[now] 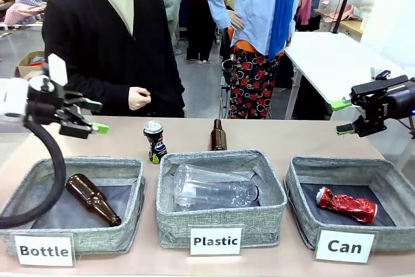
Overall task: Sort the can waste into the basket.
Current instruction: Pick up the can waste from the table and place it in the right Fabric basket.
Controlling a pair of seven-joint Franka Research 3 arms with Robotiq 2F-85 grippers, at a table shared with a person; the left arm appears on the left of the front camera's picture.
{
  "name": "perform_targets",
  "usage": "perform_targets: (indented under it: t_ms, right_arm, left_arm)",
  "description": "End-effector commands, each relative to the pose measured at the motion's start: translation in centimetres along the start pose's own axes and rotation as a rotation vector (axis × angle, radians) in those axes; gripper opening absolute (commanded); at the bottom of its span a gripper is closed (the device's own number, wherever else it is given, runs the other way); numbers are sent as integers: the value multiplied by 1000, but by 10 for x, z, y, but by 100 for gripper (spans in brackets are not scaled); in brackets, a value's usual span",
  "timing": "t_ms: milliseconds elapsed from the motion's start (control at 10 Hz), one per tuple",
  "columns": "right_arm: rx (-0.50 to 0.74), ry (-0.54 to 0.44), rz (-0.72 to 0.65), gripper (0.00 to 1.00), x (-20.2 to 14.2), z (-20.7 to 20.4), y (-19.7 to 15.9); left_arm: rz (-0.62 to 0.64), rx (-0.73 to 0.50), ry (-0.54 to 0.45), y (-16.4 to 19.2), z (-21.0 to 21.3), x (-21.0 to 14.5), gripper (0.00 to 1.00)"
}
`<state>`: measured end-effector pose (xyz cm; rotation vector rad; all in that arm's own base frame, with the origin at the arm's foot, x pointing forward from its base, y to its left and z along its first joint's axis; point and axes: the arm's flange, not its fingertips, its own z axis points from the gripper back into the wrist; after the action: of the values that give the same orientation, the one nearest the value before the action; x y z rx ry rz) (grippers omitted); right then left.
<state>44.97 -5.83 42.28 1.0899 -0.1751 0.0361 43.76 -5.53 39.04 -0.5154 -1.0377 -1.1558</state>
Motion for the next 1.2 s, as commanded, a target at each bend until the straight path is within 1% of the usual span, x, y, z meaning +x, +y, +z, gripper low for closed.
perform_targets:
  t_ms: [0,100,300,400,500,600,700,1100]
  right_arm:
    - [7,4,19,100,-1,3,2]
    - [7,4,19,100,-1,3,2]
    - [7,4,19,100,-1,3,2]
    - [7,4,19,100,-1,3,2]
    - [7,4,19,100,-1,3,2]
    - [7,4,19,100,-1,3,2]
    - [7,4,19,100,-1,3,2]
    - [7,4,19,100,-1,3,2]
  left_arm:
    - [57,-65,9,22,-15,-7,100]
    - [0,0,0,0,0,0,100]
    - [0,0,0,0,0,0,100]
    - [16,-35,8,5,-14,-8,100]
    - [-30,-73,28,12,-24,-7,100]
    - [-50,-87,8,23,-32,-8,100]
    - [-55,-75,2,28,-37,-7,100]
    - [-14,-146,94,46,-86,-16,100]
